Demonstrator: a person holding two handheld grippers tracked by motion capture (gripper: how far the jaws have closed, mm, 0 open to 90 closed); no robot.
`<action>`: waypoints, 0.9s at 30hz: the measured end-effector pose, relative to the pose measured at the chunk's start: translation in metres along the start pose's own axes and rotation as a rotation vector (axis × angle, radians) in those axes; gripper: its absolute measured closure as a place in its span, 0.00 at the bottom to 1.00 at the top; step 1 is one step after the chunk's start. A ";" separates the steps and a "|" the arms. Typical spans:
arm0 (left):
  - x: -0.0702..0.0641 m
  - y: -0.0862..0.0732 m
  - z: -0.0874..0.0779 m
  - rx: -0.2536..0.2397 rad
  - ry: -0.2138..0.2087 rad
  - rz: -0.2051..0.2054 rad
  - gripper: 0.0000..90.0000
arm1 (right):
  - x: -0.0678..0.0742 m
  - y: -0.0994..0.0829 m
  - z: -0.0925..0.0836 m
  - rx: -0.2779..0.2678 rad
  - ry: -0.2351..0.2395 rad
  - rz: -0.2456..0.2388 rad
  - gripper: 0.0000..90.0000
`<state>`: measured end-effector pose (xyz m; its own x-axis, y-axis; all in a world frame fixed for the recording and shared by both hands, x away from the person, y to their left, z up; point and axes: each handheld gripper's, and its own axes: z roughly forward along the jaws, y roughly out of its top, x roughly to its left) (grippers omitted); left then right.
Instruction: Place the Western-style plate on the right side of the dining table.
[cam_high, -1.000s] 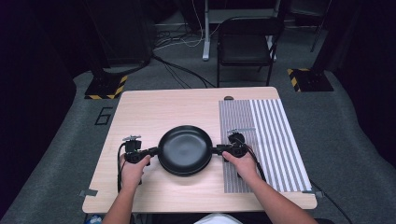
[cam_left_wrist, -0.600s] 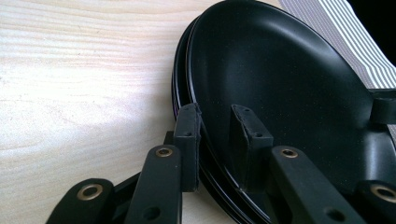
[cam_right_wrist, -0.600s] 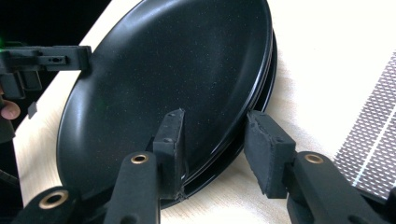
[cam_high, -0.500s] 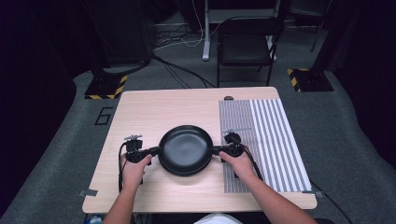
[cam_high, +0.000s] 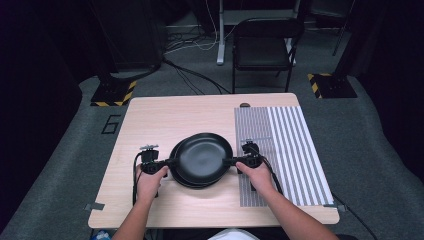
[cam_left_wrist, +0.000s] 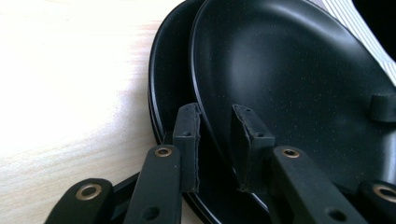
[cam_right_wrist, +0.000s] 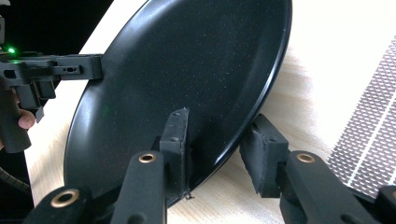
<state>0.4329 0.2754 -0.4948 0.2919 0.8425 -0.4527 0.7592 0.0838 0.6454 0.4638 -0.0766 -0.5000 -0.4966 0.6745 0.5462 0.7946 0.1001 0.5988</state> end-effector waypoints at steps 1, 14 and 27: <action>0.000 0.000 0.000 0.001 -0.001 0.000 0.80 | 0.000 0.000 0.000 0.001 -0.003 -0.002 0.70; -0.004 -0.002 0.009 0.007 0.000 -0.001 0.77 | 0.004 0.000 -0.017 -0.031 -0.045 -0.039 0.65; -0.005 -0.006 0.011 -0.034 -0.005 -0.017 0.77 | 0.006 0.000 -0.026 -0.008 -0.056 -0.001 0.73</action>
<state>0.4330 0.2651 -0.5034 0.2821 0.8384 -0.4664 0.7439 0.1160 0.6582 0.4513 -0.0914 -0.4814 -0.4772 0.7141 0.5122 0.7912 0.0953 0.6041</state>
